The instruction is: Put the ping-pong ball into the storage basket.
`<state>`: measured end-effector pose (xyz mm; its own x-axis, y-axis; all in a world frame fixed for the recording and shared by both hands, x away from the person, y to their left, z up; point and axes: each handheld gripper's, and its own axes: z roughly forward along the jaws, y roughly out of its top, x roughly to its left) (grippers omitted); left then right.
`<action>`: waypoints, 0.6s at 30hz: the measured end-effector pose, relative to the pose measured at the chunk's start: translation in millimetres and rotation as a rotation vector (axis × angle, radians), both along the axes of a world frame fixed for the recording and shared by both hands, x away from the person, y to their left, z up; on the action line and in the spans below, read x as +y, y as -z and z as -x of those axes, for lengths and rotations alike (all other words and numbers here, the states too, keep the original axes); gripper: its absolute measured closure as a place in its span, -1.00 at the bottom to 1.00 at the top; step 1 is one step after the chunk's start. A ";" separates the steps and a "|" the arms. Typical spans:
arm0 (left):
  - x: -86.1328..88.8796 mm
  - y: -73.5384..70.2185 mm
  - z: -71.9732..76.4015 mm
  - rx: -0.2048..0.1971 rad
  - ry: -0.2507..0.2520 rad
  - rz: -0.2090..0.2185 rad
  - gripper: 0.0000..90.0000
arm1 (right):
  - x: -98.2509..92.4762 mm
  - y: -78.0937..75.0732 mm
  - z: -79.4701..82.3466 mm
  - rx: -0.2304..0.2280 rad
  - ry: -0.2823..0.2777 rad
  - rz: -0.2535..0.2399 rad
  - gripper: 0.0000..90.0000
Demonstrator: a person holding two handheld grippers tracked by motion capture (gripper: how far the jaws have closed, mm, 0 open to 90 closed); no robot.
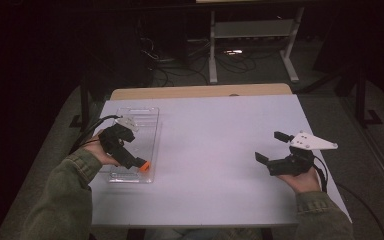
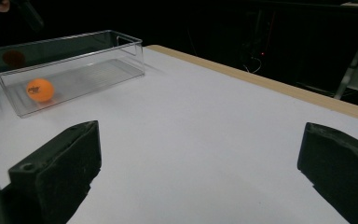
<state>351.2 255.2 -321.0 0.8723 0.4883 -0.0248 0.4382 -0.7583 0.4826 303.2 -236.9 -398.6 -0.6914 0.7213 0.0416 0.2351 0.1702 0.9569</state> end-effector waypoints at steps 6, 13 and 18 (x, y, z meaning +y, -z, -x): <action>7.7 -2.6 7.3 -0.022 -0.006 0.030 -1.00 | 0.3 0.0 0.2 -0.001 0.000 0.001 -1.00; 21.0 -3.5 14.7 -0.051 -0.039 0.083 -1.00 | 0.5 0.1 0.1 0.001 -0.001 0.003 -1.00; 28.0 -5.4 20.2 -0.071 -0.055 0.116 -1.00 | 0.4 0.3 -0.1 0.002 0.000 0.003 -1.00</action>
<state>331.1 283.2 -315.6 0.8459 0.5328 -0.0226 0.4390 -0.6717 0.5967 303.3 -236.5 -398.9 -0.6915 0.7212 0.0406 0.2371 0.1736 0.9558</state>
